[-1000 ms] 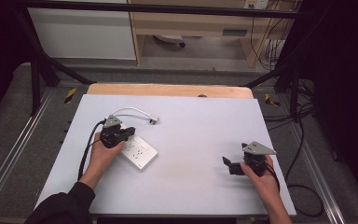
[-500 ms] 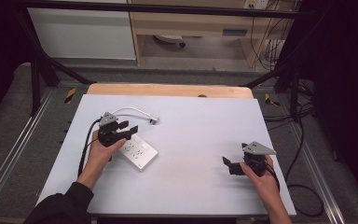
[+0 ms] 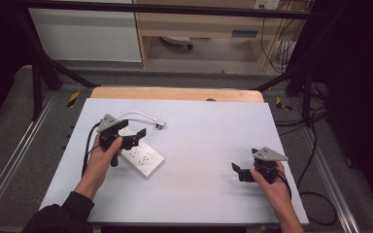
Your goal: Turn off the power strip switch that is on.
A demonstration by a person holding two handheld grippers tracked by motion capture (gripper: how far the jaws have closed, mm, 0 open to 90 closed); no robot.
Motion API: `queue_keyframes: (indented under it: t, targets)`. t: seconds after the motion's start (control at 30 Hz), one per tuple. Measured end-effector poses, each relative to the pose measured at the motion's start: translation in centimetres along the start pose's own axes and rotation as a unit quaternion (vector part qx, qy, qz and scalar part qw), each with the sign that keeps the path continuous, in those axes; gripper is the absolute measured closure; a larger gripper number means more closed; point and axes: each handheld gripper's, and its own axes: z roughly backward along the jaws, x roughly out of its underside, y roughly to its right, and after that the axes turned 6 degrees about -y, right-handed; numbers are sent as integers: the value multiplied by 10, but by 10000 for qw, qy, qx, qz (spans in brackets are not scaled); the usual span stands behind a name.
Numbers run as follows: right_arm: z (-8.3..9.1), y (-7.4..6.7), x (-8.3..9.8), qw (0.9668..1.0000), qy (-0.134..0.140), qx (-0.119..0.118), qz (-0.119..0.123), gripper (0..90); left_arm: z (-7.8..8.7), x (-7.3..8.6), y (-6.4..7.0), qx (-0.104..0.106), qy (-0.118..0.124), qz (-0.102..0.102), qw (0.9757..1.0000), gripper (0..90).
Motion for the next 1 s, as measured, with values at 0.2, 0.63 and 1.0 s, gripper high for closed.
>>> queue_keyframes:
  t: [0.2,0.63,1.0]
  targets:
    - [-1,-1,0,10000,-37,-24,2,27,6,-6,2,46,25,35,10000,97]
    - [-1,0,0,10000,-3,-65,-66,25,35,-15,6,68,58,-106,9999,51]
    - [1,0,-1,9999,54,-121,-47,24,57,-17,12,99,88,-194,9997,47]
